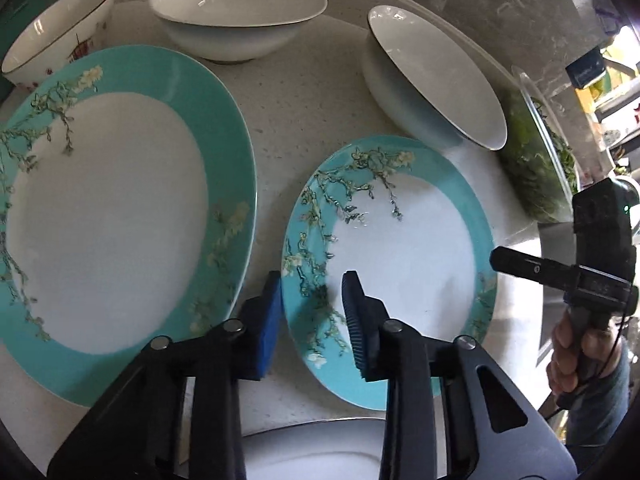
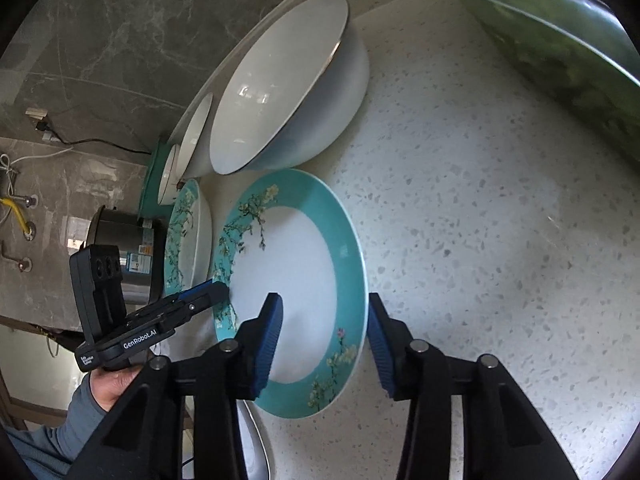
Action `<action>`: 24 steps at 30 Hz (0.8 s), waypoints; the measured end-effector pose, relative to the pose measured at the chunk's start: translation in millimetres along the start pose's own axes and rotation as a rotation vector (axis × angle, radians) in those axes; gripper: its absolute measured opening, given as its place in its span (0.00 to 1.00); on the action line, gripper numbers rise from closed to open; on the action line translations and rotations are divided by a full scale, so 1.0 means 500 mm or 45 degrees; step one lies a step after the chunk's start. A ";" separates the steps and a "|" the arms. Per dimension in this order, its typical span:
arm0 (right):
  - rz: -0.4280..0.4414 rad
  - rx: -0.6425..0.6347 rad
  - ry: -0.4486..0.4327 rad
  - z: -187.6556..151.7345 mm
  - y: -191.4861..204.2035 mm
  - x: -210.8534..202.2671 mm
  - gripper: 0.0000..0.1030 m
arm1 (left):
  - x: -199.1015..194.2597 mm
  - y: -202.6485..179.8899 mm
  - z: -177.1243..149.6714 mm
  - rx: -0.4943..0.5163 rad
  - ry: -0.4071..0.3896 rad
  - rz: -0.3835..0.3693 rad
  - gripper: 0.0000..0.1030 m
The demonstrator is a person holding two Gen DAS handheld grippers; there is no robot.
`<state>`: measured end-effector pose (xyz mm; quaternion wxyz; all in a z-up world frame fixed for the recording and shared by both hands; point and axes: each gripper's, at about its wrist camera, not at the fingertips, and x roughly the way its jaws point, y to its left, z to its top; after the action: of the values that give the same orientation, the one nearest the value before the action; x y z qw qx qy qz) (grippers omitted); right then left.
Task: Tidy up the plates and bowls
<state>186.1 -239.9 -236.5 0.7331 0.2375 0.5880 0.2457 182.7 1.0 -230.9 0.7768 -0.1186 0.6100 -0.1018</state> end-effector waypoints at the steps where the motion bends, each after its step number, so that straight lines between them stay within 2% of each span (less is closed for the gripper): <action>1: -0.018 0.009 -0.003 0.000 -0.002 0.000 0.28 | 0.001 -0.003 -0.001 0.015 -0.004 0.015 0.27; 2: -0.034 0.017 -0.005 -0.002 -0.008 -0.001 0.17 | 0.003 -0.010 -0.003 0.036 -0.005 0.038 0.27; 3: -0.053 0.026 -0.004 -0.002 -0.013 -0.003 0.12 | 0.006 -0.018 -0.002 0.057 -0.003 0.065 0.27; 7: -0.102 0.024 -0.009 -0.008 -0.014 -0.006 0.12 | 0.009 -0.034 -0.001 0.103 -0.016 0.114 0.23; 12: -0.140 -0.001 -0.036 -0.016 -0.005 -0.007 0.12 | 0.006 -0.026 0.004 0.068 -0.020 0.068 0.18; 24: -0.151 0.026 -0.070 -0.032 -0.007 -0.031 0.13 | -0.018 -0.043 -0.004 0.082 -0.023 0.061 0.17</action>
<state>167.7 -251.5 -230.5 0.7599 0.2162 0.5831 0.1891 178.4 -17.1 -216.5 0.7880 -0.0799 0.6019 -0.1018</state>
